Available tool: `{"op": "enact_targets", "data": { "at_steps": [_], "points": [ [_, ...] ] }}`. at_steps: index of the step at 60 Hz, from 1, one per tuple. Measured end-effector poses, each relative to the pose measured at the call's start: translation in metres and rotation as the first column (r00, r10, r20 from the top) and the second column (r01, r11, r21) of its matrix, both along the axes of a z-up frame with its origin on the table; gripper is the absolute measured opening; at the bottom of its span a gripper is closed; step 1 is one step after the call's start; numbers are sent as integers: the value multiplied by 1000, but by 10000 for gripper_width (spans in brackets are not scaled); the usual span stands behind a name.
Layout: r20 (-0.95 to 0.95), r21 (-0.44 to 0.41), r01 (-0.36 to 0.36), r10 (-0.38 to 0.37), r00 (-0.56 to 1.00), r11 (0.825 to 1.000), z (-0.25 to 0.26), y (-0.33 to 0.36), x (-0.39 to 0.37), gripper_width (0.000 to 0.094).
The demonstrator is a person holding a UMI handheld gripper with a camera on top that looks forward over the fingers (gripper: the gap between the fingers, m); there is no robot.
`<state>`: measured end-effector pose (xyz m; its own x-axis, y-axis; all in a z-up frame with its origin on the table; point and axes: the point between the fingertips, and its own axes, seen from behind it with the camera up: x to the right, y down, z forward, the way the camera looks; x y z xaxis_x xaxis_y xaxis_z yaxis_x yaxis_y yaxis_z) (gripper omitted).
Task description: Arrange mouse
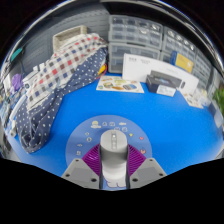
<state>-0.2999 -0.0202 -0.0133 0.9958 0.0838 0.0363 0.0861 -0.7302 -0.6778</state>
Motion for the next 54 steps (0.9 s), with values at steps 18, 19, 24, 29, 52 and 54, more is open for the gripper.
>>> {"op": "enact_targets", "data": {
  "at_steps": [18, 19, 24, 29, 52, 54],
  "points": [
    [-8, -13, 40, -41, 999, 999, 0, 1, -1, 473],
    [-13, -22, 44, -44, 999, 999, 0, 0, -1, 496],
    [-65, -22, 72, -73, 995, 997, 12, 1, -4, 714],
    [-80, 1, 64, -64, 995, 998, 35, 4, 1, 874],
    [-73, 192, 104, -91, 993, 976, 194, -7, 108, 876],
    [-71, 205, 105, -93, 993, 973, 204, -12, 121, 876]
  ]
}}
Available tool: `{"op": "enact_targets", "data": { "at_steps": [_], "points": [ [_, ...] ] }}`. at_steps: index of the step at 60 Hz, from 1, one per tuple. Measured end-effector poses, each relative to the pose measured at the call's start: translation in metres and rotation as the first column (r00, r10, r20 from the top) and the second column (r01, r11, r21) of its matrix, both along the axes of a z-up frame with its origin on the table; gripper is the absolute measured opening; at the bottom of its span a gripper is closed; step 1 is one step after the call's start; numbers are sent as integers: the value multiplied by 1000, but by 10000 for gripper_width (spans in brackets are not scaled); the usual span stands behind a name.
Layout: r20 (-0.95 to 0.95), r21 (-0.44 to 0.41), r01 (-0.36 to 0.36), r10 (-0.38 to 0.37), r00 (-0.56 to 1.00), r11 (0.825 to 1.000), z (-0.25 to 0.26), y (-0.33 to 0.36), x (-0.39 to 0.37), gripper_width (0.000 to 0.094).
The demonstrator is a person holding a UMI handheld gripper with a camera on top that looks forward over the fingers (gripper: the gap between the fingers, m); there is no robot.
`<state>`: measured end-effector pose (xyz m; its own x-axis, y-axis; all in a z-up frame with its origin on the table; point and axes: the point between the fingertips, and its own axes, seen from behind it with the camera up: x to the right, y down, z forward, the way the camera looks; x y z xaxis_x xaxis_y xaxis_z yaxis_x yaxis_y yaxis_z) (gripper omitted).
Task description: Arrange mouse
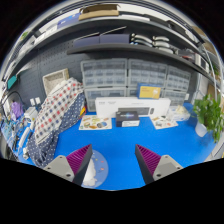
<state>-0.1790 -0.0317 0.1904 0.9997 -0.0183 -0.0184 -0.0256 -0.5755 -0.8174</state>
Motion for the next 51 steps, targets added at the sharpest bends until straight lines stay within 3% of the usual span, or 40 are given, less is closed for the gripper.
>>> {"op": "enact_targets", "data": {
  "at_steps": [14, 27, 51],
  "points": [
    [6, 61, 16, -17, 1000, 998, 38, -42, 96, 878],
    [-15, 25, -18, 18, 1000, 1000, 22, -87, 163, 862],
    [-20, 8, -5, 5, 1000, 1000, 9, -121, 229, 863]
  ]
}}
